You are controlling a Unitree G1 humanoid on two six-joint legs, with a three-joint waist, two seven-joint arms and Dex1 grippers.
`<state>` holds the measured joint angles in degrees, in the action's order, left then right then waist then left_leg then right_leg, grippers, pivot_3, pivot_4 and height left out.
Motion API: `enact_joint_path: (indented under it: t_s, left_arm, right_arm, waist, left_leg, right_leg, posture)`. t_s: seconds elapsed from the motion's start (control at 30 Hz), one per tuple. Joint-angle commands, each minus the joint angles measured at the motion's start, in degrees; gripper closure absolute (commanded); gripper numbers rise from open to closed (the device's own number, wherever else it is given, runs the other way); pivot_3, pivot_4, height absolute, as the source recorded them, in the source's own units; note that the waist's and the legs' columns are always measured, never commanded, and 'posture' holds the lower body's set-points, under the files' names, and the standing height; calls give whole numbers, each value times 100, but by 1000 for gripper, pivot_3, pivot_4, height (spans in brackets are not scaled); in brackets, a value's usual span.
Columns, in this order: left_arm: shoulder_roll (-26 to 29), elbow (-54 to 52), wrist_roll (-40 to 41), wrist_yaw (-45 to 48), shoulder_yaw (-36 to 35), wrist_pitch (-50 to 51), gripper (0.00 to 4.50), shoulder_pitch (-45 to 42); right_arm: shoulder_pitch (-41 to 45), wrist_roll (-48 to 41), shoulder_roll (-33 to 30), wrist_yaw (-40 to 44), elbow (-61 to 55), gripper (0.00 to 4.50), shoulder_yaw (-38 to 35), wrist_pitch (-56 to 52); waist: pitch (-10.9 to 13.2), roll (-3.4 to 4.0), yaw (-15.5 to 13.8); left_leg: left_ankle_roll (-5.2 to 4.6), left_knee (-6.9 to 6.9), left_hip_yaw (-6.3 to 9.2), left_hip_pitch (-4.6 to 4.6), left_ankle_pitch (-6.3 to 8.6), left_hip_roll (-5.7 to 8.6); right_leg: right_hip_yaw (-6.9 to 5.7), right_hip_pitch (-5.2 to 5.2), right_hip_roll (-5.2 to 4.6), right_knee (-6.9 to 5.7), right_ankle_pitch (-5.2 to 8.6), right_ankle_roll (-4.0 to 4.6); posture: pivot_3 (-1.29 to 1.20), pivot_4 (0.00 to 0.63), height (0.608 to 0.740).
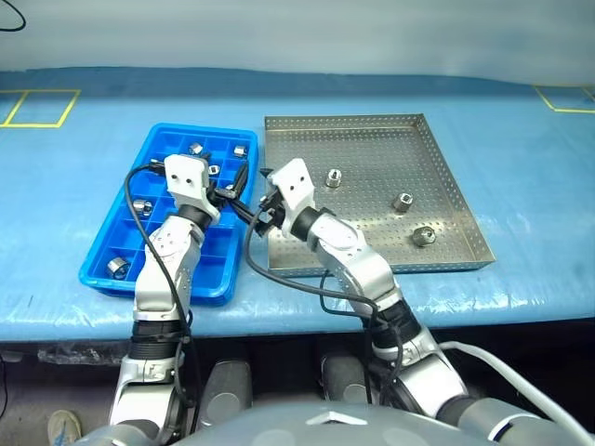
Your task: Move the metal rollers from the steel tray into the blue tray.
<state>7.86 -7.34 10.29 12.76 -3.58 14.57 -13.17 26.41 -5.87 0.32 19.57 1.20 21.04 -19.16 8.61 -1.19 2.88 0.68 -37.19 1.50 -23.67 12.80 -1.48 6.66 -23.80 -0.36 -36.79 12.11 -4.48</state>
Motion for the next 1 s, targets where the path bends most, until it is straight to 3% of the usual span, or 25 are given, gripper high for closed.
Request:
enact_joint_path:
  t_s: [0.03,0.23,0.5,0.77,1.0]
  left_arm:
    - [-307,-617,-49,-160,361,-72,350,484]
    - [-797,-545,16,-1163,-365,-238,350,207]
    - [-1097,-577,784,-1224,-684,-329,350,92]
    - [-1125,-732,1605,-1165,-800,-317,350,41]
    - [-1202,-816,2029,-1153,-976,-242,350,-16]
  right_arm:
    - [391,99,-261,-906,121,0,-1326,230]
    - [120,-523,-696,167,-211,0,-876,-624]
    - [197,-438,-714,-248,-369,0,-927,-1170]
    - [202,-1544,-508,107,-605,0,-1237,-2351]
    - [163,-1712,-340,82,-920,0,-1394,-2470]
  waist:
    - [3,-5,-65]
    - [5,-7,-152]
    - [5,-6,-112]
    - [5,-8,-137]
    - [6,-6,-116]
  left_leg:
    - [-1,1,0,-3,1,1]
    - [0,-3,5,-2,0,2]
    - [2,-1,8,2,-2,-10]
    - [2,-2,13,-4,-2,-4]
    - [2,-1,14,-4,-1,-4]
  right_leg:
    - [-1,-2,-2,1,-2,2]
    - [-9,3,-3,0,-2,3]
    - [-13,-2,12,-8,18,-4]
    - [-15,1,6,-2,5,16]
    - [-17,0,6,-2,16,6]
  posture:
    - [73,150,740]
    - [70,150,740]
    - [58,150,740]
    - [66,150,740]
    - [62,150,740]
